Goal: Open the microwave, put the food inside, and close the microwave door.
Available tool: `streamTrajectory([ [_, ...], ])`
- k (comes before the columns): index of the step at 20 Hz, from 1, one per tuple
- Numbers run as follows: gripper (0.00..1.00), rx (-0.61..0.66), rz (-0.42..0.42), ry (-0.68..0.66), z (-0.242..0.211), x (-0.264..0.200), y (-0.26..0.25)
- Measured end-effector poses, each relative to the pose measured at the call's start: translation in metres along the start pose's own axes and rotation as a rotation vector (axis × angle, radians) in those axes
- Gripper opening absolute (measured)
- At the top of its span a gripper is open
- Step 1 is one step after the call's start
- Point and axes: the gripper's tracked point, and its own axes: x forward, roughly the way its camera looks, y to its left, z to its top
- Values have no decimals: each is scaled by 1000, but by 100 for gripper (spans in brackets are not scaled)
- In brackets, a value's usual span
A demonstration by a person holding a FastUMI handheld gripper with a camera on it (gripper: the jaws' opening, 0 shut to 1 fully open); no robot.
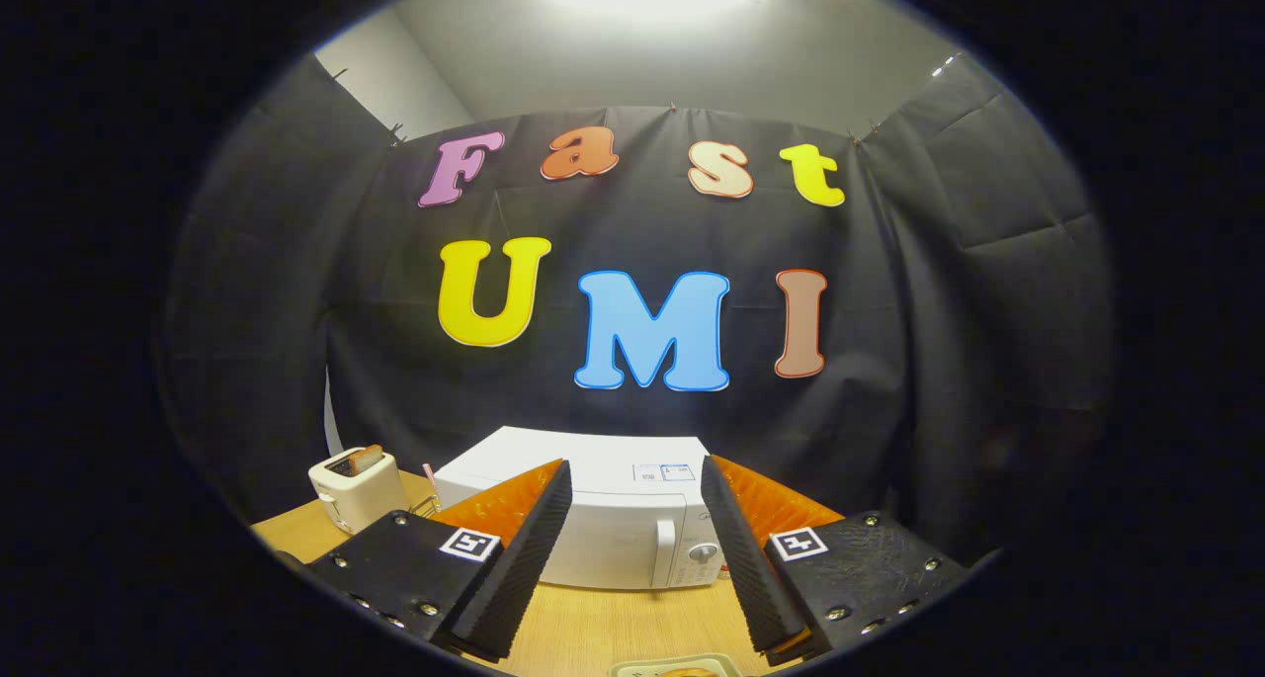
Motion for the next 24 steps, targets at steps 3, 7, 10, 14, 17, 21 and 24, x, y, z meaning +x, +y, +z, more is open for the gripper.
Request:
streamTrajectory([
  [3, 84, 11, -9, 31, -27, 21, -7],
  [7, 85, 21, -19, 68, -64, 49, -15],
  [10, 84, 15, -29, 92, -94, 70, -20],
  [14, 85, 4, -44, 133, -135, 100, -26],
  [17, 84, 14, -37, 165, -163, 123, -29],
  [21, 79, 36, -47, 206, -195, 153, -34],
  [24, 75, 47, -54, 232, -217, 170, -34],
])
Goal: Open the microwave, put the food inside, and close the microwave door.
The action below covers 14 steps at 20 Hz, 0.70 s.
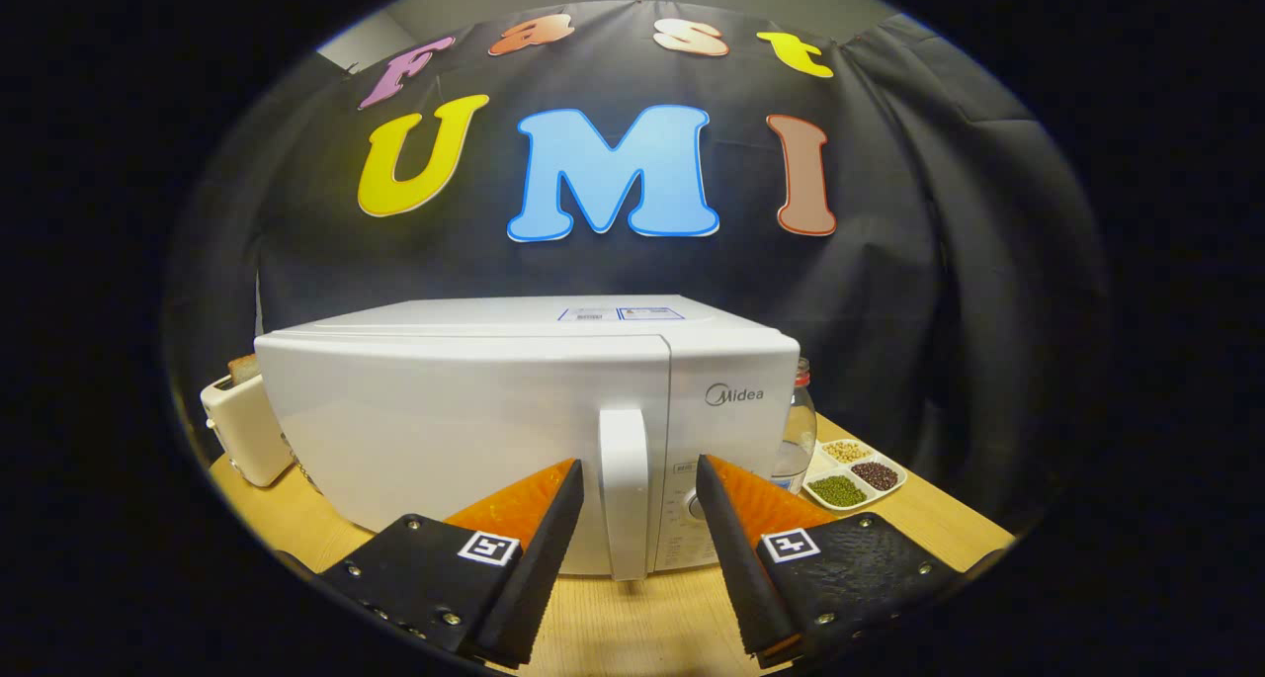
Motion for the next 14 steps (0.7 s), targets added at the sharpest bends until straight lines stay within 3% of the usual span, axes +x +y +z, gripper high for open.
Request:
streamTrajectory([
  [1, 72, -5, -2, 2, -3, 5, 0],
  [3, 47, -18, 19, -24, -2, 7, 8],
  [5, 31, -74, 11, -48, 0, 7, 9],
  [8, 27, -52, 48, -38, -1, 4, 6],
  [9, 17, -25, 77, -37, -2, 3, 7],
  [14, 18, 69, 204, -5, -3, -6, 11],
])
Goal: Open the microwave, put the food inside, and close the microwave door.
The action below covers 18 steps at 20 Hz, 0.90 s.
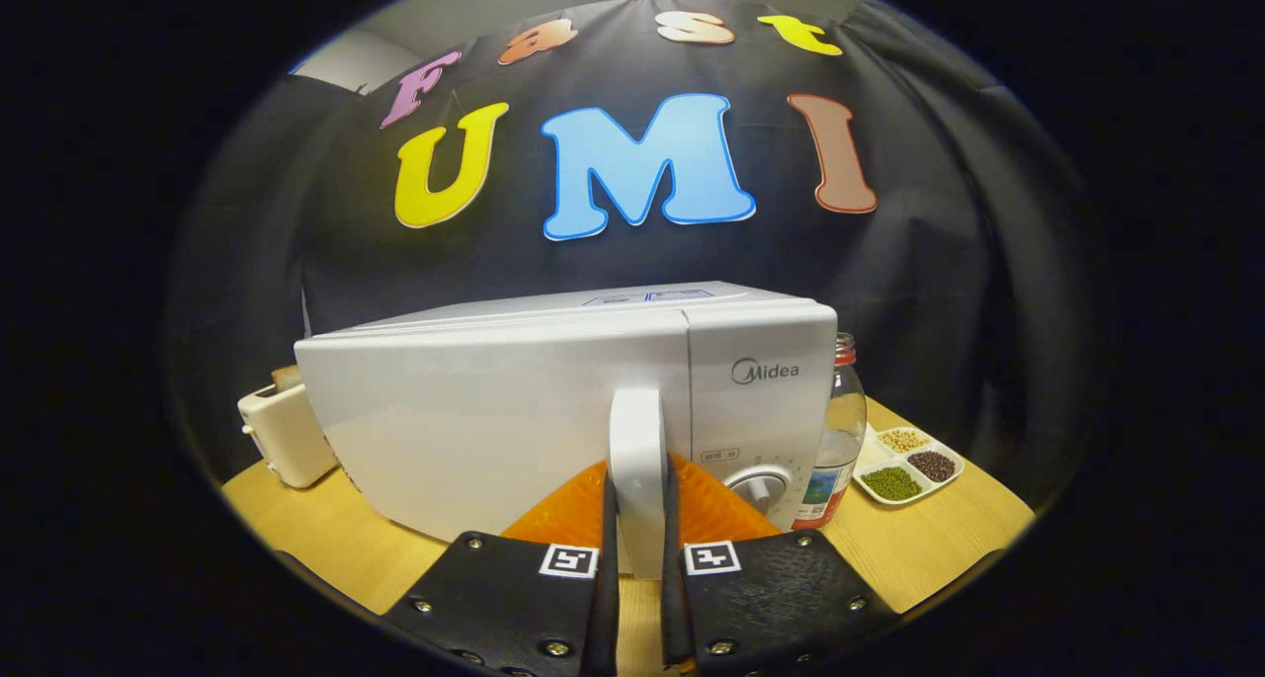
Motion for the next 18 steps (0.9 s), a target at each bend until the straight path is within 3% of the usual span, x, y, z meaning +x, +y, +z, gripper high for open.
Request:
streamTrajectory([
  [3, 12, 4, 15, 0, 1, -2, -1],
  [8, 12, -23, 52, 10, -6, -18, 5],
  [13, 11, -54, 110, 33, -18, -80, 31],
  [18, 11, -105, 197, 18, -37, -149, 89],
])
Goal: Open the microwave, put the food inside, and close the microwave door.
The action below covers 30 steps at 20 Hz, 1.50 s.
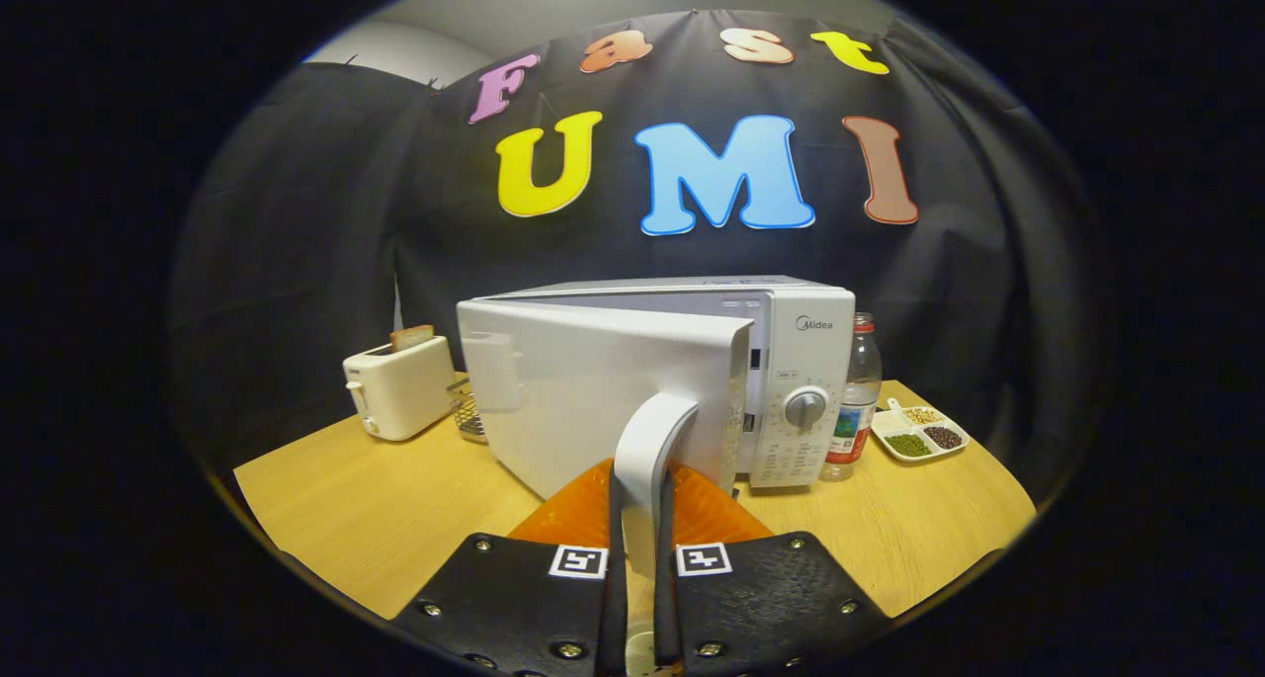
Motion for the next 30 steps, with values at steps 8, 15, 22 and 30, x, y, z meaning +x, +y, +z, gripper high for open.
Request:
streamTrajectory([
  [8, 10, 18, 137, 1, -14, -42, 117],
  [15, 10, -53, -80, -72, -16, -44, 196],
  [22, 10, -111, -273, -111, -20, -32, 253],
  [30, 23, -67, -166, -109, -13, -55, 260],
])
